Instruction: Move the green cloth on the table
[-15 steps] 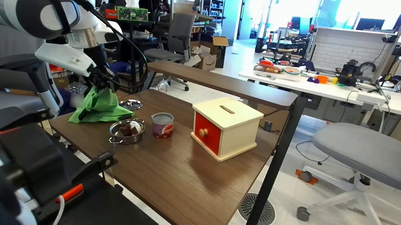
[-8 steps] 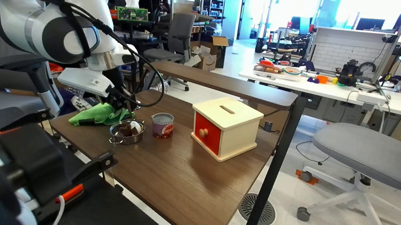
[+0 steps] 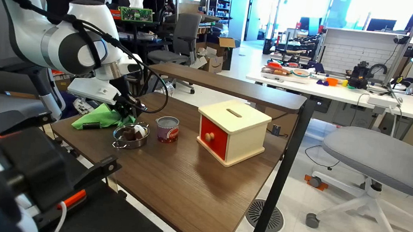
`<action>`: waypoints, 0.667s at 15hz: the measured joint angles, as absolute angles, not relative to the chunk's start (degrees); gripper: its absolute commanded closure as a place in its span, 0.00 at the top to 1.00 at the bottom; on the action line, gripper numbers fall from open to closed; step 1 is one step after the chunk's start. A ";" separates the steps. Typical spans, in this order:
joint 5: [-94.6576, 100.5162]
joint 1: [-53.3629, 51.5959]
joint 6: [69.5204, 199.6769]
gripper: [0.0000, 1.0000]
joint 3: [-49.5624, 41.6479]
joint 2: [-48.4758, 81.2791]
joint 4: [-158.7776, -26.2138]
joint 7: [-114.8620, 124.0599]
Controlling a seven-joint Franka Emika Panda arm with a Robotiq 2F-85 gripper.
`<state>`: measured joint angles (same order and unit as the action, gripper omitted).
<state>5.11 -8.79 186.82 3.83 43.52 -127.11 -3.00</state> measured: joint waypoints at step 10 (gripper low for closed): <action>5.10 -11.10 186.65 1.00 1.65 44.14 -126.00 -2.33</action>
